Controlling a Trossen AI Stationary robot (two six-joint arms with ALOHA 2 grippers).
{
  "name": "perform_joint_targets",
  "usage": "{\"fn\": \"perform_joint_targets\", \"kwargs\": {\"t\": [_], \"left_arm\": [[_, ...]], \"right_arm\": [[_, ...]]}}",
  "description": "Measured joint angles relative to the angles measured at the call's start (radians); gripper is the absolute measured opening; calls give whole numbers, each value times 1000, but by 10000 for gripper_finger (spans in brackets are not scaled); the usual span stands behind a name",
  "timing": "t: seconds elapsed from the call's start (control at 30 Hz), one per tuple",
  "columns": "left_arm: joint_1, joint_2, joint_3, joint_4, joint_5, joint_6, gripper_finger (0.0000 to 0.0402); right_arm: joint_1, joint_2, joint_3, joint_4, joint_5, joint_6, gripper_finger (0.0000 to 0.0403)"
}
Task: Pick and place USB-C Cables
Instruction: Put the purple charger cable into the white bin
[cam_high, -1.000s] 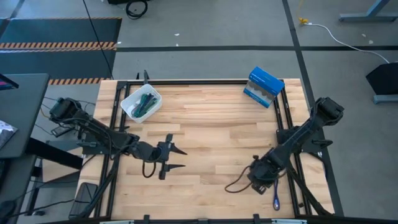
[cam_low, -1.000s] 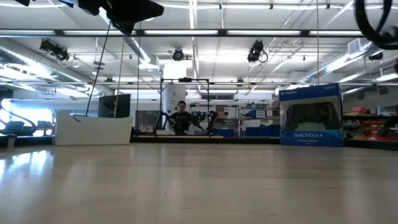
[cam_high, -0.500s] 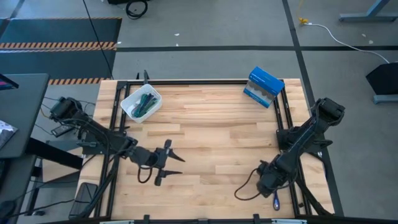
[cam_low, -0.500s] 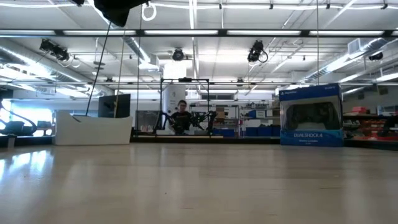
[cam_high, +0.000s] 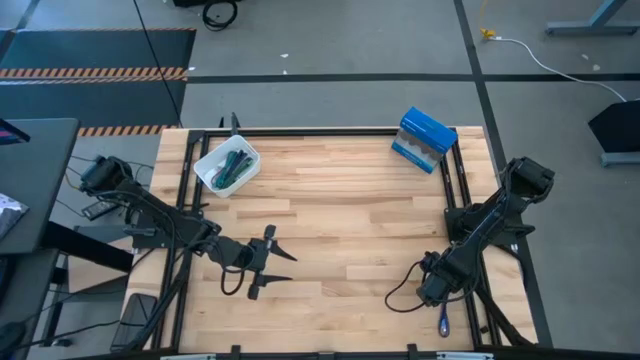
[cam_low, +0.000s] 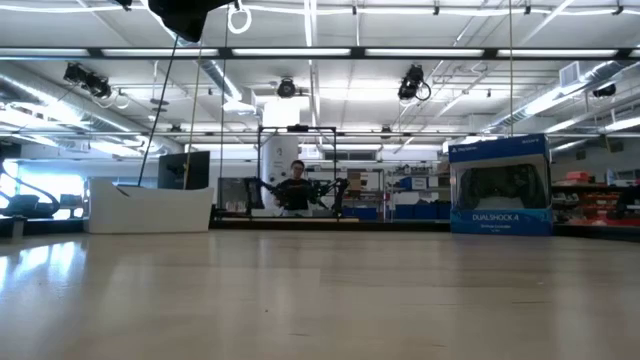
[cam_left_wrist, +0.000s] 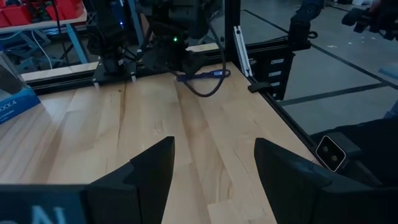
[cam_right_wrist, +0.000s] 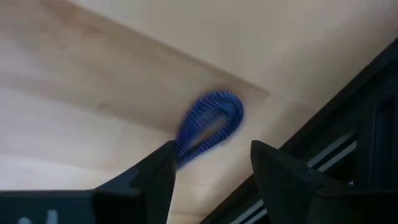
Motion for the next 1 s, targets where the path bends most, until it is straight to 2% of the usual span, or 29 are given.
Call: {"fn": "perform_joint_targets", "kwargs": {"t": [0.2, 0.33, 0.47, 0.7, 0.87, 1.0], "left_arm": [[0, 0, 0, -1, 0, -2, 231], [0, 0, 0, -1, -1, -3, 231], [0, 0, 0, -1, -2, -3, 231], [0, 0, 0, -1, -3, -21, 231], [0, 0, 0, -12, -3, -21, 231], [0, 0, 0, -25, -5, -21, 231]], "right_arm": [[-1, -3, -46, 58, 1, -13, 196], [-1, -4, -54, 64, 4, -35, 171], [-4, -3, -54, 76, 29, -53, 125], [-16, -3, -56, 88, 29, -127, 18], [-41, 0, -36, 89, 53, -189, 15], [-79, 2, 12, 97, 189, -266, 10]]}}
